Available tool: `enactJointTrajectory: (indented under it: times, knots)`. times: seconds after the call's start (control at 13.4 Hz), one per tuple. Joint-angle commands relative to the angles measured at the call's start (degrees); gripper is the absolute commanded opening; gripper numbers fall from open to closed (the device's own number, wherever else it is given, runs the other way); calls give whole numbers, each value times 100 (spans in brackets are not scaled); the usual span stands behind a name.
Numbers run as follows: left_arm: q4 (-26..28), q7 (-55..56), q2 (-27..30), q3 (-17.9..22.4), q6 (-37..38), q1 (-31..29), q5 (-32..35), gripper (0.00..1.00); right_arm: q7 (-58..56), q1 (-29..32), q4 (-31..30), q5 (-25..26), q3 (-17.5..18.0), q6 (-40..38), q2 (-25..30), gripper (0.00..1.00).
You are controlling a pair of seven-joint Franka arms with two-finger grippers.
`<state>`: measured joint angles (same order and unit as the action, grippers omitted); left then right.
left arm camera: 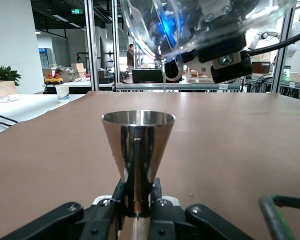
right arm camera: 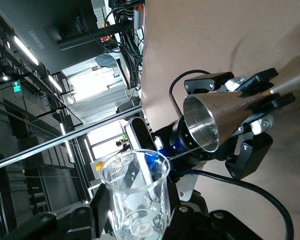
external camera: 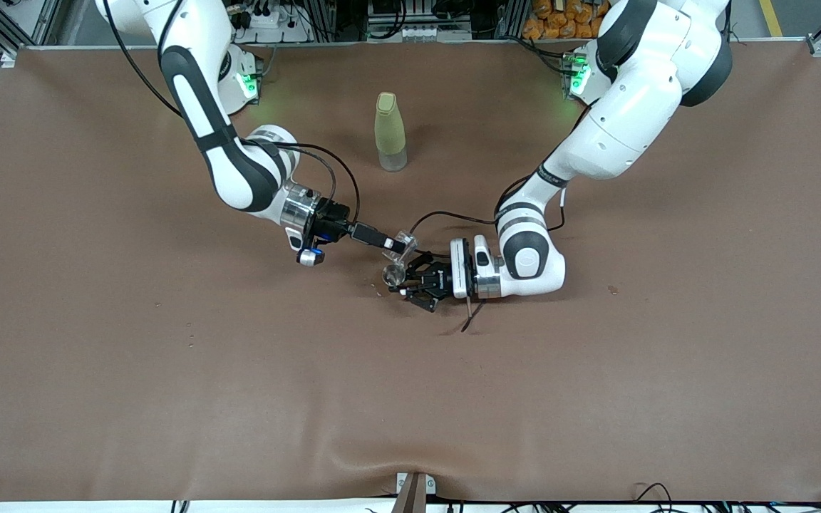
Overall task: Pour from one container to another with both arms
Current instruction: 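Tilt the beaker upright and pull both grippers apart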
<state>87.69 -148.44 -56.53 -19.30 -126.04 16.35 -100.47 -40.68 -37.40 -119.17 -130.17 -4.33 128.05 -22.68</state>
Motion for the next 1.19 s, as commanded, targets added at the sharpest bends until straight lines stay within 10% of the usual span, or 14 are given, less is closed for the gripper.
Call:
enactJointTrajectory:
  times: [0.0,0.22,0.67,1.12]
  knots:
    - [-58,43,19,-21,-61,17,-157,0,-175,-100,-71,-18,-42,54,158,11]
    - [-94,131,37,-12,-61,17,-113,0,-1222,75,-10,122,-59,45,141,9]
    - [-41,306,300,190,26,-394,491,0,-1310,1609,403,2957,-77,-1425,106,9]
    - [766,668,932,164,983,-1431,1406,0,-4417,3475,1167,5050,-77,-3092,-825,9]
